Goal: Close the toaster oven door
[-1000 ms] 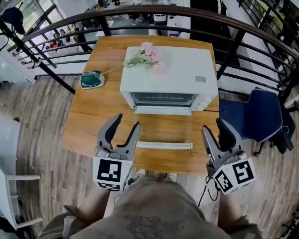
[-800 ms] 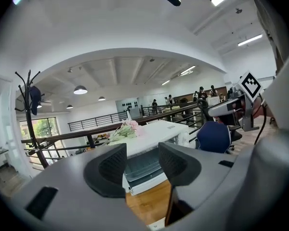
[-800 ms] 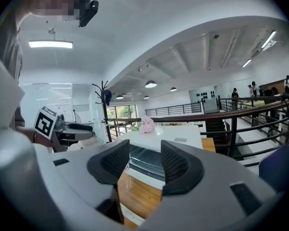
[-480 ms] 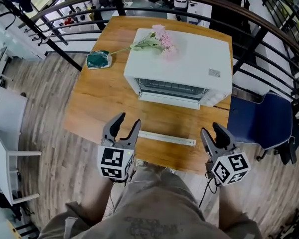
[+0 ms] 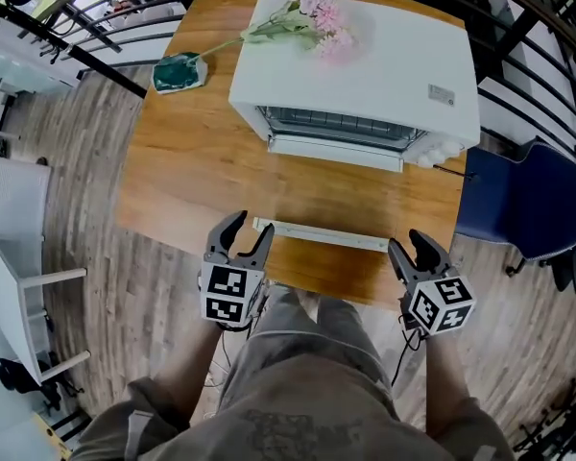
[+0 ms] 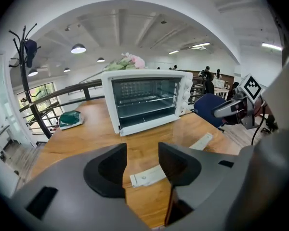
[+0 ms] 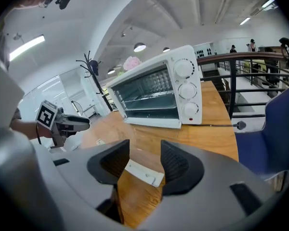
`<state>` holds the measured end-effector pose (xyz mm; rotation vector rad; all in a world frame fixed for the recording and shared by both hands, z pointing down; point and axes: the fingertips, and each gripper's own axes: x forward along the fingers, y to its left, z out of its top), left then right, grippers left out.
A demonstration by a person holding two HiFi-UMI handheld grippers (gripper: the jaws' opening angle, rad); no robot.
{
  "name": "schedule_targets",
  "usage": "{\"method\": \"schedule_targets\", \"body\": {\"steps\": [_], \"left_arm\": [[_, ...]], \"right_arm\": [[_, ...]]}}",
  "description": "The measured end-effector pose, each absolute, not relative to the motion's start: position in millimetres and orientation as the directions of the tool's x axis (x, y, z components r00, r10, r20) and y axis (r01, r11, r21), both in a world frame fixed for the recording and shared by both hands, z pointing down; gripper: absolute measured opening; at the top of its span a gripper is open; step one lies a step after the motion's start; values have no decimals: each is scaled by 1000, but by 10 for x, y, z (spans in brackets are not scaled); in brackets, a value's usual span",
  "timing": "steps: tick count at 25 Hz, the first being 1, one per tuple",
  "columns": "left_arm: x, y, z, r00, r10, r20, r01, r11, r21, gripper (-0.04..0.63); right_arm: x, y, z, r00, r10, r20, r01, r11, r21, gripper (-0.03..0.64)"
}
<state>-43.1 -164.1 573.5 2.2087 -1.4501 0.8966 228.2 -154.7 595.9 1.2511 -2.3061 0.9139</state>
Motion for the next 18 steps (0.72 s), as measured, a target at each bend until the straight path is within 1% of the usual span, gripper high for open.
{"method": "schedule_targets", "body": {"steps": [9, 13, 18], "left_arm": [[-528, -1385, 6591, 313, -547, 777, -867, -498, -2, 218], [-568, -1379, 6762, 308, -531, 790, -850, -526, -22, 227], [-626, -1353, 6845, 336, -521, 785, -858, -513, 27, 233]], "right_arm": [[2200, -1111, 6727, -531, -518, 671, -847, 308, -433, 217], [2169, -1018, 6932, -502, -492, 711, -865, 295, -406, 225], [2092, -1044, 7055, -471, -498, 728, -882, 283, -378, 225]]}}
